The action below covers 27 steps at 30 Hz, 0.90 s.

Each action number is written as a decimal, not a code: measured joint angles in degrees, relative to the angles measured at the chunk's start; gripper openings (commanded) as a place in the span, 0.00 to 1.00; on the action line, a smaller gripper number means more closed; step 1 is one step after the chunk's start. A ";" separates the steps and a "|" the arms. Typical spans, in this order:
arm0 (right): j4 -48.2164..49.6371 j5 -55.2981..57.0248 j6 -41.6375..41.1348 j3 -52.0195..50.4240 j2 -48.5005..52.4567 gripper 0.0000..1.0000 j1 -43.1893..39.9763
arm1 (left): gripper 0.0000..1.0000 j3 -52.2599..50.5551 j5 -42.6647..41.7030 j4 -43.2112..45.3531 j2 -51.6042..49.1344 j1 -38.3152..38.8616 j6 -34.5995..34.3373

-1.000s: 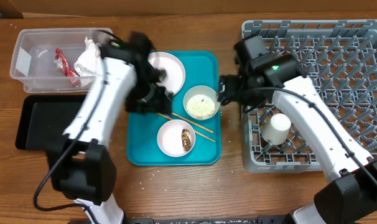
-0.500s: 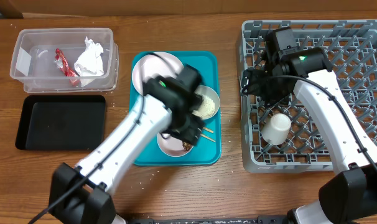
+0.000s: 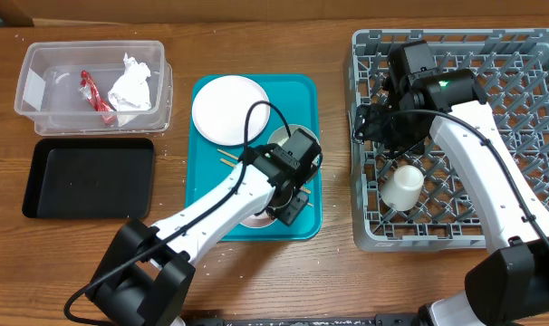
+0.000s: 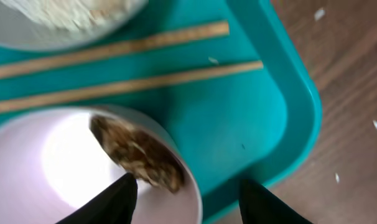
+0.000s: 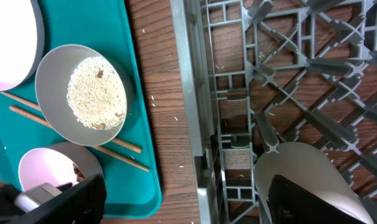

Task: Sort waste into correct bins and load items into the dishwasher
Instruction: 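Grasp the bowl with food scraps with left gripper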

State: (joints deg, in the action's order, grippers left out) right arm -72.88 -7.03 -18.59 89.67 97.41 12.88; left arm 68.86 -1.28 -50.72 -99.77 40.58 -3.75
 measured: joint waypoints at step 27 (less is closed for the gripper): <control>-1.22 0.24 1.55 0.00 0.00 0.86 -0.02 | 0.04 -1.44 0.07 2.34 -5.09 -0.07 -3.85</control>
State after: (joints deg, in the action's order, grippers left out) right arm -74.11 -6.79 -17.04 89.67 97.41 12.86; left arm 67.42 -1.21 -48.38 -104.86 40.51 -7.60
